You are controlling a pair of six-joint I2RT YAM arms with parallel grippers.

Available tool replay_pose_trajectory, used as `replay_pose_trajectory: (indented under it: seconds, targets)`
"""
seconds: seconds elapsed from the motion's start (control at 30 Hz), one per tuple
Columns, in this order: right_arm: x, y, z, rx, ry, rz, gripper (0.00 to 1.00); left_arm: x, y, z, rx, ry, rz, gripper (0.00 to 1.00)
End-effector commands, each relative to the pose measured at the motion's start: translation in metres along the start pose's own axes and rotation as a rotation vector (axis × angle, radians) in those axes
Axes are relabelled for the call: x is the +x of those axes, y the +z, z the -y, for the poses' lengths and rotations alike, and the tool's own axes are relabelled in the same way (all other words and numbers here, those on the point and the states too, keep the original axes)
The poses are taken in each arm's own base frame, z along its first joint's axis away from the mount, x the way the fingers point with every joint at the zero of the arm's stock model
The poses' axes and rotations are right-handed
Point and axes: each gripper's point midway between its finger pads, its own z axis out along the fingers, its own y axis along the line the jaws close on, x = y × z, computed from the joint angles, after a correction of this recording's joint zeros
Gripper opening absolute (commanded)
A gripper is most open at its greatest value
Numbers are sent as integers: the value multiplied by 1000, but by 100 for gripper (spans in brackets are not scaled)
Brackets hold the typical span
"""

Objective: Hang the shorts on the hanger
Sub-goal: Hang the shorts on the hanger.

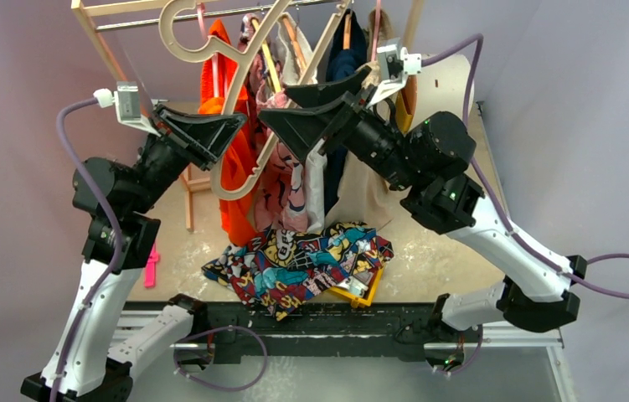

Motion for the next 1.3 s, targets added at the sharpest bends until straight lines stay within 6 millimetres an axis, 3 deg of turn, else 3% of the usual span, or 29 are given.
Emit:
replay_pose_trajectory:
  seconds: [0.0,0.53,0.73,1.27]
  targets:
    - [-36,11,-1,51,-4,126,88,-15,2,4,19,58,67,0]
    - [-7,49,27,206,56,85,81,-2,-3,-16,-60,139,18,0]
    - [10,57,45,287,59,59,71,3,-6,-19,-61,159,7,0]
    - [30,75,49,289,61,20,53,9,-9,-18,-59,172,-9,0]
